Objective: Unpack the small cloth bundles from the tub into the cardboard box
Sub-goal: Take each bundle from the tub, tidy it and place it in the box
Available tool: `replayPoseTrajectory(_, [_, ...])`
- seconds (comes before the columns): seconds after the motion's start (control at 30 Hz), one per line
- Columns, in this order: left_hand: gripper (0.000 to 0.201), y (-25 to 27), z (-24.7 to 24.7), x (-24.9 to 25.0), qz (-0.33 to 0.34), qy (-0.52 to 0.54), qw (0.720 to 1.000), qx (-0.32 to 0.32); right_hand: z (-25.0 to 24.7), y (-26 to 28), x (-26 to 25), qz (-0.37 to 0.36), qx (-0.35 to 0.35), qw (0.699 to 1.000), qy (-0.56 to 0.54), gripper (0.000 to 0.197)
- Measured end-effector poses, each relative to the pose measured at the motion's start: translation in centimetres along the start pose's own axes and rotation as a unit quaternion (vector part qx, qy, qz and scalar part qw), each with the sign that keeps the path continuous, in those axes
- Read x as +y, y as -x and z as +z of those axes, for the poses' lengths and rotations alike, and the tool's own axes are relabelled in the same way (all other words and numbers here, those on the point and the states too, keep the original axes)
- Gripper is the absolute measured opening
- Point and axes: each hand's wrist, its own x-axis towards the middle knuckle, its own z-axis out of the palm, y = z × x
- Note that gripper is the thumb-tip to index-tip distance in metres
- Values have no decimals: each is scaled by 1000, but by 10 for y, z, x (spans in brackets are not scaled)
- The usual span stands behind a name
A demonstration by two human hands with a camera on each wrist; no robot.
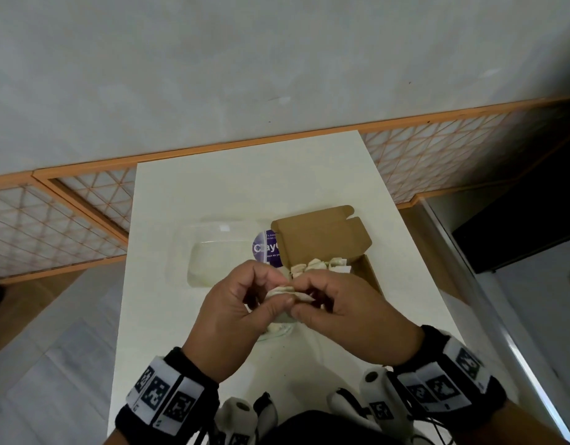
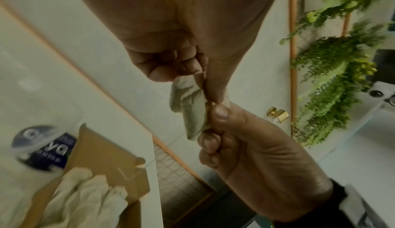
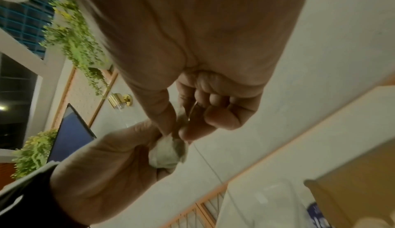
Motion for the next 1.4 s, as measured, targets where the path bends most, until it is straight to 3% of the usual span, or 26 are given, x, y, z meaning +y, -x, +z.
replayPoseTrajectory(0.27, [22,-12,18,-46,-92,46,995,-12,8,1,54,56,78,995,-8,5])
replayPoseTrajectory(0.37, [10,-18,21,-82,-146,-64,987,-13,-14,11,81,102,127,985,50,3])
replayPoseTrajectory(0.43, [9,-21,23,-107,-177,-159,970,-52,-31,17,101,149,134,974,105,7])
replayPoseTrajectory(0.57, [13,-21,29,-145,-201,-296,923,-142,-51,19,143,203,111,956,180,9])
replayPoseTrajectory(0.7, [25,-22,39,-163,-228,-365,887,-165,-49,7,176,236,40,940,245,2])
replayPoseTrajectory(0.83, [26,-26,46,-170,-224,-422,857,-193,-36,-11,202,273,-36,929,249,6])
replayPoseTrajectory(1.0, [27,-32,52,-176,-248,-431,844,-201,-28,-30,216,309,-46,926,212,12])
replayPoseTrajectory(1.2, [24,-47,59,-188,-295,-406,852,-152,-15,-40,214,371,-33,903,215,25])
replayPoseTrajectory(1.4, [27,-57,64,-199,-285,-477,813,-171,-17,-30,190,329,55,923,190,21])
